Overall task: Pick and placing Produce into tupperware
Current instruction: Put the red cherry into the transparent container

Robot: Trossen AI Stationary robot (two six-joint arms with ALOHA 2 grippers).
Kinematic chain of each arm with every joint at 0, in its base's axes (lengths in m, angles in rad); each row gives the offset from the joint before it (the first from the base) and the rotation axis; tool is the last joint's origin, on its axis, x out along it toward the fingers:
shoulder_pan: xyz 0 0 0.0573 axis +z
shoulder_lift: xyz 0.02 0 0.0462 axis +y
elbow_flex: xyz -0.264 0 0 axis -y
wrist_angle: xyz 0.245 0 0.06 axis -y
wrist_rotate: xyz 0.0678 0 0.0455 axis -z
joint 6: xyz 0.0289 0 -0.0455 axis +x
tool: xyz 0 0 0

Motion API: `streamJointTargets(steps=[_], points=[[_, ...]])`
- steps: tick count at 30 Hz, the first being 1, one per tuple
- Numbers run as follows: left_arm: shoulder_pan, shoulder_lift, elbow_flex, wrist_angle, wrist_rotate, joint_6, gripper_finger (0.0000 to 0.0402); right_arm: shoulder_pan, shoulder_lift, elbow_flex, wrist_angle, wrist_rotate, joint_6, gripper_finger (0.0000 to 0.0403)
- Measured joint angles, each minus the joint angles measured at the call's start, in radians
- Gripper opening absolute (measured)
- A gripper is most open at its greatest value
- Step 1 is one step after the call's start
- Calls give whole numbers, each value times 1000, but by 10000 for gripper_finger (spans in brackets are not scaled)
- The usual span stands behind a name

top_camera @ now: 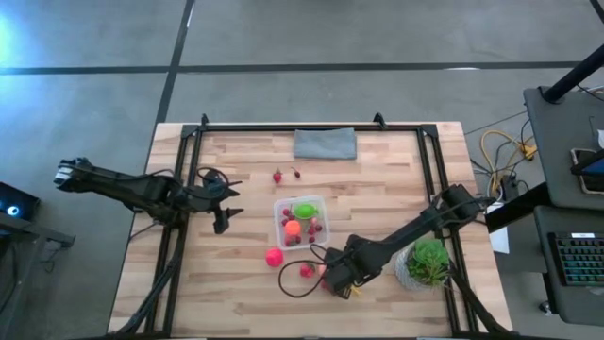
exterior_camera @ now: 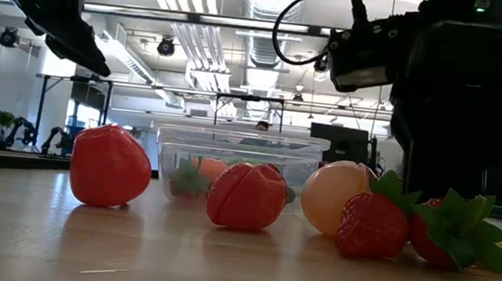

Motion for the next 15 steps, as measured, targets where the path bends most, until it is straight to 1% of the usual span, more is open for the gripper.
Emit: streamJointTargets(steps=[6,11,15], points=[[0,19,2,1,2,-3,240,-16,0,0,7,24,0,208],[0,10,3,2,2,-3,240,-22,0,0,7,24,-1,207],[0,5,3,3,-1,-3,240,-21,0,0,6,23,21,191]])
